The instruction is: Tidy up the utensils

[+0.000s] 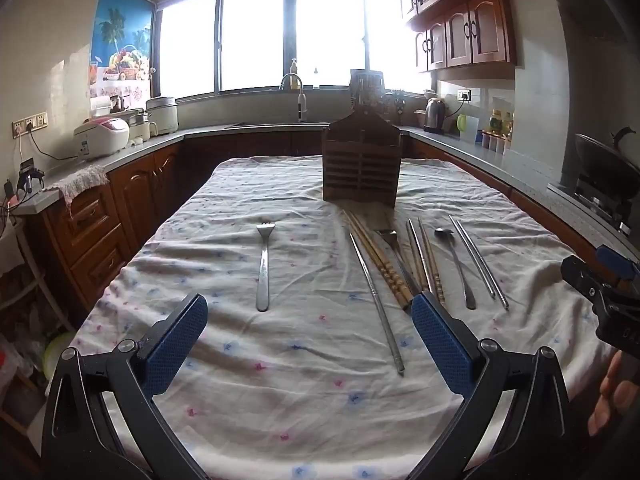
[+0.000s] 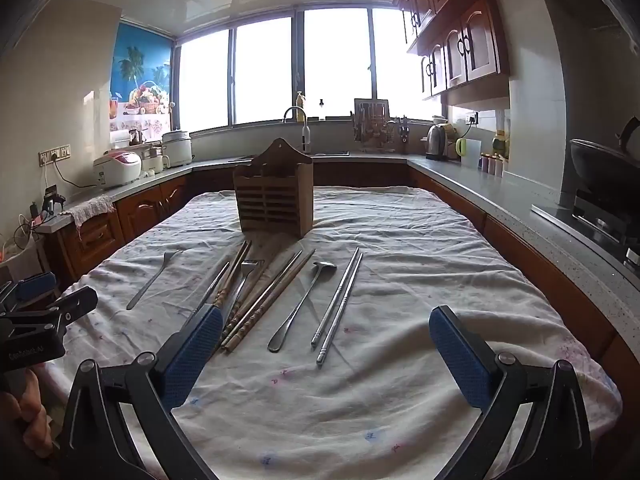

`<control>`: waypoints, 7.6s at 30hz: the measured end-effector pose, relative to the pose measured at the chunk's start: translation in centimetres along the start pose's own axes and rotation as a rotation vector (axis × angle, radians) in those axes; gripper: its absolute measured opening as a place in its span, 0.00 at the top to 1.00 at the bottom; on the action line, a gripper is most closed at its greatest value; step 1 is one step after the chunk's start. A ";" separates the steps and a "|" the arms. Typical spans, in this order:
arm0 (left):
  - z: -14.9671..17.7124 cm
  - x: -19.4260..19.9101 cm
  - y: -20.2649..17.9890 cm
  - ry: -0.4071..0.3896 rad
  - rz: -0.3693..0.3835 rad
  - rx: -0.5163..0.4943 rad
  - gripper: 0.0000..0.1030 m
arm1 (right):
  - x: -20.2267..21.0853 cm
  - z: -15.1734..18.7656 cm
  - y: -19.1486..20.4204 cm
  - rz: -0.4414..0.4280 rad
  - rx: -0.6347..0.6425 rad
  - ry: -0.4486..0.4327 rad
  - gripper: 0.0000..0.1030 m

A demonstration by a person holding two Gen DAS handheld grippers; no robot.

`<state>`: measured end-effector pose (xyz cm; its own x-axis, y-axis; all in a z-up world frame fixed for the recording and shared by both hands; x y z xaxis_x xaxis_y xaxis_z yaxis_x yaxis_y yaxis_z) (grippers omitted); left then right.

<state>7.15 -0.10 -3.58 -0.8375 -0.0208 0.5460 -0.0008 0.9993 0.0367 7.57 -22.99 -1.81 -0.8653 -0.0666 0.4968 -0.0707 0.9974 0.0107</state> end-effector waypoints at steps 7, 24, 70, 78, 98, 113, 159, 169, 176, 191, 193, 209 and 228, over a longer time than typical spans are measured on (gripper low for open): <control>-0.1 0.7 -0.5 -0.003 0.029 0.029 0.00 | 0.5 0.0 0.2 0.002 -0.004 -0.023 0.00; -0.2 1.3 -0.2 -0.011 0.041 0.034 0.00 | 1.0 -0.3 0.2 -0.008 -0.013 -0.018 0.00; -0.7 1.3 -0.1 -0.023 0.056 0.035 0.00 | 1.5 -0.9 0.4 -0.042 -0.023 -0.053 0.00; -0.8 0.4 -0.1 0.011 0.081 0.043 0.00 | 1.5 -1.2 0.1 -0.053 -0.038 -0.050 0.00; -5.7 -7.1 0.8 0.189 0.140 0.104 0.13 | -4.5 -4.5 -2.1 -0.113 -0.151 0.099 0.20; -9.6 -17.3 -1.4 0.385 0.212 0.111 0.45 | -14.4 -7.3 -4.5 -0.149 -0.261 0.276 0.58; -10.2 -29.9 -7.5 0.613 0.317 -0.019 0.95 | -28.5 -5.2 -4.2 -0.145 -0.212 0.567 0.95; -13.3 -24.8 -6.7 0.515 0.373 0.018 0.95 | -24.7 -8.4 -3.8 -0.209 -0.240 0.480 0.96; -16.2 -19.7 -4.8 0.421 0.422 0.055 0.96 | -20.9 -11.2 -3.3 -0.238 -0.241 0.401 0.96; -18.8 -12.0 -2.3 0.278 0.471 0.089 0.96 | -13.9 -15.1 -2.3 -0.256 -0.226 0.264 0.96; -19.1 -11.5 -2.0 0.266 0.472 0.093 0.96 | -13.4 -15.7 -2.2 -0.258 -0.221 0.250 0.96; -24.8 -9.1 0.7 0.111 0.447 0.114 0.96 | -11.8 -22.0 -0.8 -0.281 -0.191 0.115 0.96; -37.4 -12.8 3.2 -0.123 0.365 0.151 0.96 | -16.5 -32.9 -0.8 -0.287 -0.234 -0.073 0.96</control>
<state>38.32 2.24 20.83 -0.8567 0.3309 0.3958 0.2362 0.9336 -0.2694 38.22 -21.86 18.58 -0.8604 -0.3376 0.3818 -0.2072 0.9162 0.3431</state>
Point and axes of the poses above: each gripper's, at about its wrist camera, not at the fingertips, and x roughly against the way its jaws point, y to its left, z to its underside, the point moved 8 cm from there along -x, roughly the way its jaws point, and after that the axes turned 7 degrees about y, right-handed, at the moved point
